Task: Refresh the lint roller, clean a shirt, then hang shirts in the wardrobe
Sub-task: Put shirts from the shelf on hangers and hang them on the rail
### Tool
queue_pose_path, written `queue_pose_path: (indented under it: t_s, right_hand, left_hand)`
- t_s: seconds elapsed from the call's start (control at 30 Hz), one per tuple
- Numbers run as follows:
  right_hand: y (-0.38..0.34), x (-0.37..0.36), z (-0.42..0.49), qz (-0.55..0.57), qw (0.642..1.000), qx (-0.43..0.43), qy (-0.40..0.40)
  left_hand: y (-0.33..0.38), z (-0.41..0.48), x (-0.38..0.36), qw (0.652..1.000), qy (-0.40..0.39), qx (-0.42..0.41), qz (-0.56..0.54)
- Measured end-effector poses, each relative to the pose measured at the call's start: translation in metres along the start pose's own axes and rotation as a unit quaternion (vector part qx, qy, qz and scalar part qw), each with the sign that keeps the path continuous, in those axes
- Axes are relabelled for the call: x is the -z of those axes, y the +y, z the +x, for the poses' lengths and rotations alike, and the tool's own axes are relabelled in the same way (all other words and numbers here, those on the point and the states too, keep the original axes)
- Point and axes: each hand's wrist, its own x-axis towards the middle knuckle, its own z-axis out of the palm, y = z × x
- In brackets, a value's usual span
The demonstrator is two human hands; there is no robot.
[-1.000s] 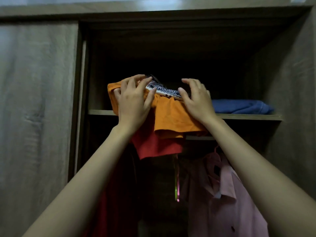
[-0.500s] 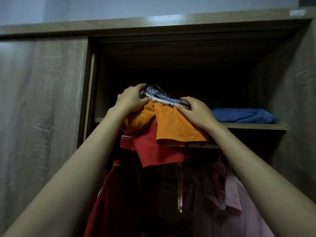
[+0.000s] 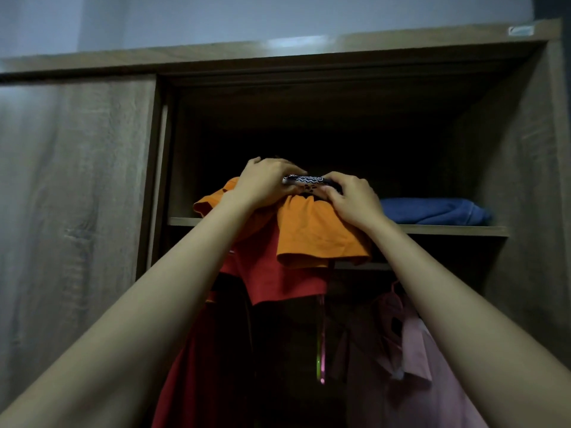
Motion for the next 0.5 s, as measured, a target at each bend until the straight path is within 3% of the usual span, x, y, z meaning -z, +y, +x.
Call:
queue_pose_path:
  t_s: [0.13, 0.33, 0.5]
  right_hand:
    - [-0.002, 0.001, -0.005, 0.024, 1.0, -0.01, 0.001]
    - [0.004, 0.008, -0.003, -0.041, 0.998, -0.041, 0.016]
    - [0.006, 0.01, 0.004, -0.027, 0.998, -0.06, 0.014]
  left_hand:
    - [0.007, 0.002, -0.004, 0.999, 0.046, 0.006, 0.001]
    - [0.014, 0.0, -0.009, 0.988, 0.144, 0.035, -0.04]
    - [0.018, -0.004, -0.013, 0.98, 0.182, -0.011, -0.076]
